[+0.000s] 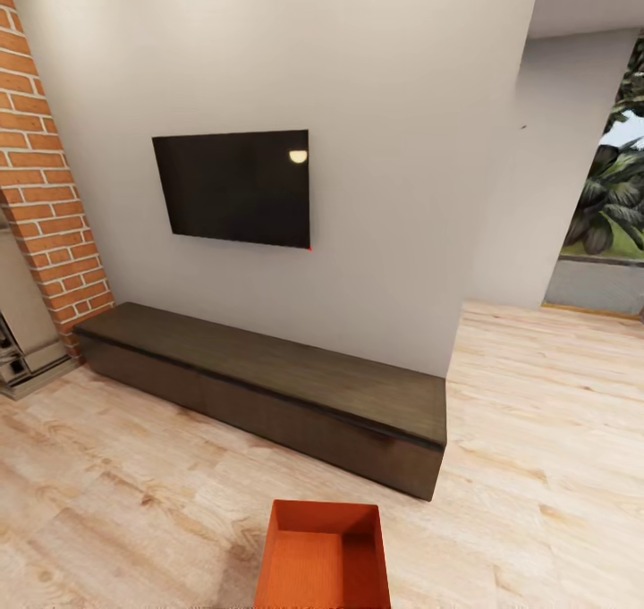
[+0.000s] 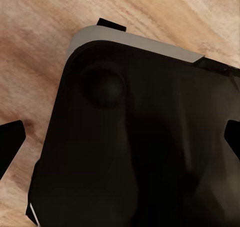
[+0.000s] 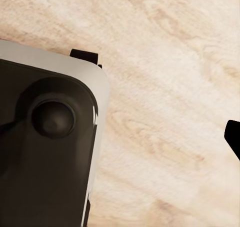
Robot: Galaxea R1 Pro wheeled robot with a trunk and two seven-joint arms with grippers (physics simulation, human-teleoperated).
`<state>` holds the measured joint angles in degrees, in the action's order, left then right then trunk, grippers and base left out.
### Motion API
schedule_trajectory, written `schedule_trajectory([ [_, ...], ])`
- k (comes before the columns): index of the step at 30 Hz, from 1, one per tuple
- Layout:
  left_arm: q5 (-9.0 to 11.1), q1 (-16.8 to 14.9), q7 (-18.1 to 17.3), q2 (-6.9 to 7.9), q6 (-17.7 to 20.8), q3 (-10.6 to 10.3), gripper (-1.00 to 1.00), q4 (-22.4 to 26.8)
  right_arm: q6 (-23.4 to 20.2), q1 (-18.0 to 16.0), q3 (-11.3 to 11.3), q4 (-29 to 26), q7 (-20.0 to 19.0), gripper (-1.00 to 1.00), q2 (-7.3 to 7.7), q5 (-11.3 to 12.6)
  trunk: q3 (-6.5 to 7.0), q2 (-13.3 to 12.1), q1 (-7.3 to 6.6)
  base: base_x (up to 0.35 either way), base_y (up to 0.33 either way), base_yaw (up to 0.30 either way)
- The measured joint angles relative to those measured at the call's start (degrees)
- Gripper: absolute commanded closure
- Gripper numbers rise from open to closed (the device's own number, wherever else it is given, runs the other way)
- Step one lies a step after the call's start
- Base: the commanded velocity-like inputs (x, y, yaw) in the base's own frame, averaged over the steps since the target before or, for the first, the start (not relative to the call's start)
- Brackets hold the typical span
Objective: Move the two storage containers from the living room to the garage. In the garage, place one container on the floor and stack the other container on top of it (either order is fine).
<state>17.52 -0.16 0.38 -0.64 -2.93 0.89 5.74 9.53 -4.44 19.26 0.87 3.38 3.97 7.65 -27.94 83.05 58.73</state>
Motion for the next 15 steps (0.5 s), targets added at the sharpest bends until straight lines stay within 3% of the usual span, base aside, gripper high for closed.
schedule_trajectory([
  [15, -0.7, 0.0, 0.0, 0.43, -0.1, -0.4, -1.0, 0.0, -0.1, 0.0, 0.1, 0.0, 0.0, -1.0, 0.0, -0.3, -1.39, 0.0, 0.0, 0.0, 0.0, 0.0],
])
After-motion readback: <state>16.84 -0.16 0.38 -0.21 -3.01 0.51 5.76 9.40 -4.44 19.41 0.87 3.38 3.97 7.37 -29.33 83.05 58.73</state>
